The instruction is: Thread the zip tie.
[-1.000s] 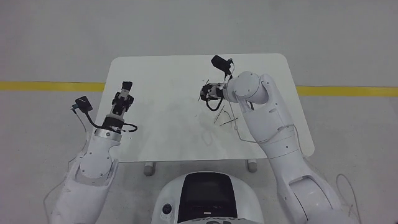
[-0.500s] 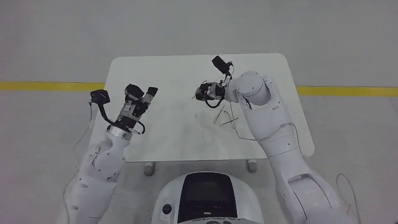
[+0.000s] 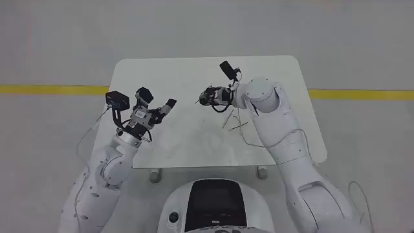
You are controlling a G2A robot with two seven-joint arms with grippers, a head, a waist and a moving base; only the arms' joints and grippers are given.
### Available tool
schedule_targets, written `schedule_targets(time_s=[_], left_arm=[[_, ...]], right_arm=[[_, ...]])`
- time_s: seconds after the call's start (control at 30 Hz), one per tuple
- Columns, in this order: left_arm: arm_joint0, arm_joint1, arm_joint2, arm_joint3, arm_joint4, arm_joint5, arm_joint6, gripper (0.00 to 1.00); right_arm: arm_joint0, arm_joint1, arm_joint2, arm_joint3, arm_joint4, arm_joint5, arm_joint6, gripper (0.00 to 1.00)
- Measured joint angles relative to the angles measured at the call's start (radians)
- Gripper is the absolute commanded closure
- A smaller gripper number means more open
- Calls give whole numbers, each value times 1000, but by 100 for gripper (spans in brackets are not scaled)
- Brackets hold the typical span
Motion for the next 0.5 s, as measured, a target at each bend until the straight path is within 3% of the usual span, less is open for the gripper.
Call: schedule_targets(time_s=[0.1,0.27,0.5], left_arm=[[2,8,3,-2,139,0,8,0],[0,8,3,-1,105,0,5,0],[-38,25,65,34,287,0,-22,0]], right_arm=[[6,-1,-5,10,9,0,4,100],[4,0,-5,7,8,-2,1,100],[-6,-1,-48,6,56,-11,-13,100]])
